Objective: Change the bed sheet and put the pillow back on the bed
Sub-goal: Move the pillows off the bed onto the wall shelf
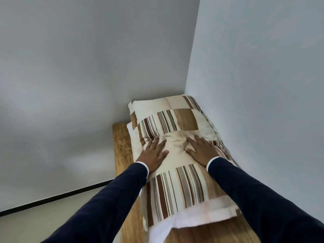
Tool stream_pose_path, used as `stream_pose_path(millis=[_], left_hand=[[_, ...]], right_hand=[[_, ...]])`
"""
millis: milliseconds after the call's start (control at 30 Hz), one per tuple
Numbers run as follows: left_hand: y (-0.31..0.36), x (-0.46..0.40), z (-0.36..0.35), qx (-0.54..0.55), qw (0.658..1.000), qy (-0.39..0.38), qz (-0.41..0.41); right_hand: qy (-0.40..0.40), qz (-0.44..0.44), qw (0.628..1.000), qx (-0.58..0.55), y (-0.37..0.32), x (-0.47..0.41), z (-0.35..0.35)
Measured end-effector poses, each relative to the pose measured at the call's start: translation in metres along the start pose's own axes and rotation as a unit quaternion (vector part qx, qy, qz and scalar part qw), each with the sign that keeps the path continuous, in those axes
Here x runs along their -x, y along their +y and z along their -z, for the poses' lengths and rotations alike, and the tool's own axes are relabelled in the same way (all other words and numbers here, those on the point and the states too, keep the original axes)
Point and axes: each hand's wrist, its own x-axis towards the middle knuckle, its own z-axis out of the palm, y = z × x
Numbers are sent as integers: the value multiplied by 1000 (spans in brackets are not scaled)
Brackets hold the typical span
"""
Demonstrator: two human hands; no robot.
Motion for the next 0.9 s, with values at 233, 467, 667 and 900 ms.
stream_pose_path(millis=[233,467,667,900], left_hand=[[13,20,8,-11,998,56,28],[51,126,-2,-110,970,159,144],[33,289,-53,-139,913,179,340],[48,567,-132,-98,785,197,579]], right_hand=[[5,23,999,-25,-3,5,25],[71,243,967,-19,-85,65,42],[24,437,898,37,-187,142,-10],[-33,630,768,112,-321,318,-95]])
